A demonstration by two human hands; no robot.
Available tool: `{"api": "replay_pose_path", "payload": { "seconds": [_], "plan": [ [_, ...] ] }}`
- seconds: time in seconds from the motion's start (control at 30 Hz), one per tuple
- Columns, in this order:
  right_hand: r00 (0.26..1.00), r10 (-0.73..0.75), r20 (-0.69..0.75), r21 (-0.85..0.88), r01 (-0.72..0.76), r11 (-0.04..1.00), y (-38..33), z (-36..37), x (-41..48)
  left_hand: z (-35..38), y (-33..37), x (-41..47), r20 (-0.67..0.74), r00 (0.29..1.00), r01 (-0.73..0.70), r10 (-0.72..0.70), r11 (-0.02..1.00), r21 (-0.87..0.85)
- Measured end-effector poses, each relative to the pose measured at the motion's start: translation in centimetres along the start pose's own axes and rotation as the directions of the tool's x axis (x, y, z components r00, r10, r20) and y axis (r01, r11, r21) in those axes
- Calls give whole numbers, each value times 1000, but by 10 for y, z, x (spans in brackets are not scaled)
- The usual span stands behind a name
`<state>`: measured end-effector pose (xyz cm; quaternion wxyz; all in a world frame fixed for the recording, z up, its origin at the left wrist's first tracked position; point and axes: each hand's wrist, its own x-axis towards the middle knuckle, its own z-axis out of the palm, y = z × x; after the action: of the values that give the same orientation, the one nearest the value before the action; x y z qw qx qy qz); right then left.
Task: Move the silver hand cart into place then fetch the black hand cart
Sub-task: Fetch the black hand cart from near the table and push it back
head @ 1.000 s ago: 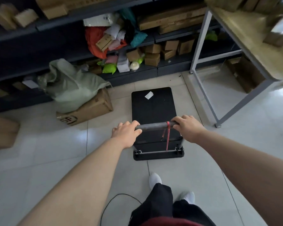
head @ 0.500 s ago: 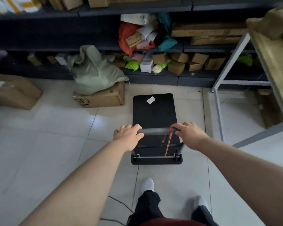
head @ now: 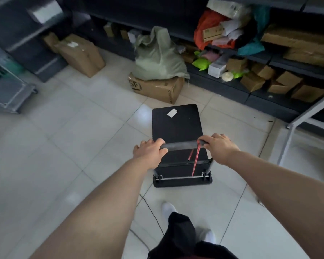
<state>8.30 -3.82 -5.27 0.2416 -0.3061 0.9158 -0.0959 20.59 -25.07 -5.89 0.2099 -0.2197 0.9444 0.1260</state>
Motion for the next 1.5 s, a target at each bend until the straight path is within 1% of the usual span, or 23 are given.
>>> {"api": "replay_pose_path", "payload": {
  "seconds": [0.1, 0.27, 0.33, 0.43, 0.57, 0.67, 0.83, 1.03, 1.2, 1.3, 1.4, 1.5],
  "plan": [
    [998, -57, 28, 5, 57, 998, -11, 1, 11, -1, -12, -11, 4, 999, 52, -52, 998, -29],
    [983, -171, 61, -22, 173, 985, -37, 1, 38, -4, -39, -20, -38, 991, 127, -129, 990, -57],
    [977, -203, 66, -39, 206, 978, -50, -1, 52, -10, -51, -16, -25, 987, 157, -159, 985, -70],
    [969, -234, 73, -51, 238, 970, -69, -6, 78, -18, -67, -6, -7, 980, 199, -200, 976, -85],
    [965, -247, 91, -110, 256, 960, -89, -18, 114, -31, -79, 14, 11, 964, 264, -264, 959, -106],
    [958, -257, 130, -121, 272, 955, -102, -33, 146, -41, -88, 33, 8, 952, 303, -305, 943, -140],
    [929, -331, 168, -155, 356, 921, -118, -53, 205, -56, -103, 71, -12, 922, 376, -386, 906, -193],
    [858, -437, 272, -198, 494, 847, -136, -76, 282, -79, -115, 113, -7, 876, 461, -482, 843, -275],
    [812, -506, 291, -262, 577, 774, -159, -97, 339, -102, -119, 144, 22, 822, 545, -568, 776, -319],
    [778, -538, 324, -263, 620, 739, -177, -105, 372, -110, -126, 160, 27, 782, 594, -622, 732, -334],
    [740, -581, 338, -240, 665, 707, -206, -107, 408, -123, -147, 177, 38, 748, 623, -663, 680, -387],
    [695, -615, 372, -241, 712, 659, -237, -102, 439, -133, -180, 191, 31, 727, 638, -686, 657, -402]
  ]
}}
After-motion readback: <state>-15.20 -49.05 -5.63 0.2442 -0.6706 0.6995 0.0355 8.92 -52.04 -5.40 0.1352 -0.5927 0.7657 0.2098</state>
